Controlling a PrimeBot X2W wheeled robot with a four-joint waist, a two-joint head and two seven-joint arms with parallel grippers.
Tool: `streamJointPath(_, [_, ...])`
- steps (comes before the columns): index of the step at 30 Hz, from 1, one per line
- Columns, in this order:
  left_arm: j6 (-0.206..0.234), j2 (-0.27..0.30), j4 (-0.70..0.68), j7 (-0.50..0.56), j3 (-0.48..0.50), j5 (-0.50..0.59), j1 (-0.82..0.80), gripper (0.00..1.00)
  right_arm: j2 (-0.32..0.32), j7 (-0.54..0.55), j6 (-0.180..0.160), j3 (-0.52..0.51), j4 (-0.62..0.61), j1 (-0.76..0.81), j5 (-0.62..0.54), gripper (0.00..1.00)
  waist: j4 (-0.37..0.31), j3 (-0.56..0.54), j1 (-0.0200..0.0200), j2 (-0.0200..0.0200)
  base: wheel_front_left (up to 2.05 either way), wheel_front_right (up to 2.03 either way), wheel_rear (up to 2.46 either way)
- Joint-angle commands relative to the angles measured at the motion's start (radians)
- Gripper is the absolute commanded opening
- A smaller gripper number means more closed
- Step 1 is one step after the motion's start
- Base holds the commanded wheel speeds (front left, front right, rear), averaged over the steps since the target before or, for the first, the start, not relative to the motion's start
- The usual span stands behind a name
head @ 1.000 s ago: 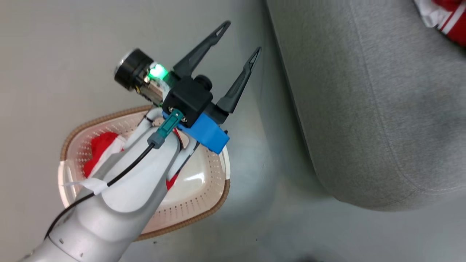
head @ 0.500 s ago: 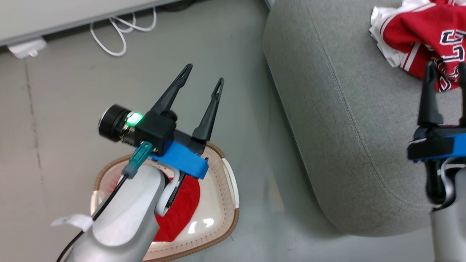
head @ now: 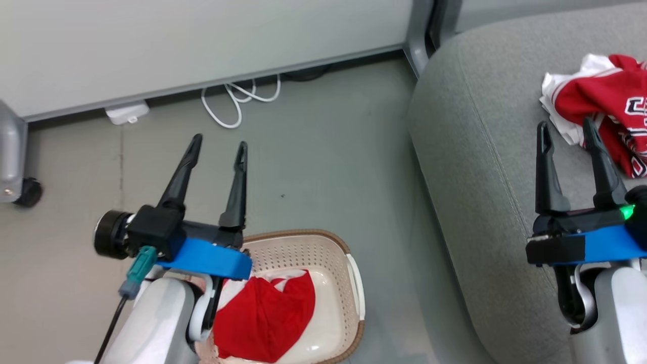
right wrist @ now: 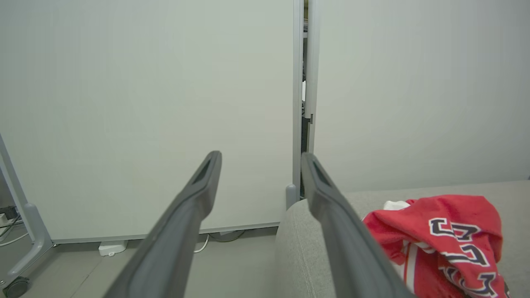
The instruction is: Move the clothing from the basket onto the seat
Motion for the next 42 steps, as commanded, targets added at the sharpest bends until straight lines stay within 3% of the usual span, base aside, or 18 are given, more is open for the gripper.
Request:
streamJointPath(1, [-0.01, -0.007, -0.014, -0.003, 0.032, 0.009, 0.032, 1.0, 0.007, -0.004, 0.001, 0.001, -0.013, 0.032, -0.011, 1.0, 0.032, -0.036, 0.0002, 0.0, 0.0, 0.0, 0.0])
streamJointPath(20, [-0.083, -0.076, -0.016, -0.003, 0.214, 0.086, 0.191, 1.0, 0.061, -0.004, 0.001, 0.022, -0.044, 0.225, -0.047, 1.0, 0.109, -0.138, 0.0002, 0.0, 0.0, 0.0, 0.0])
streamJointPath(42, [-0.126, -0.117, 0.002, -0.003, 0.277, 0.138, 0.225, 1.0, 0.066, -0.004, 0.001, 0.029, -0.033, 0.265, -0.023, 1.0, 0.122, -0.155, 0.0002, 0.0, 0.0, 0.0, 0.0])
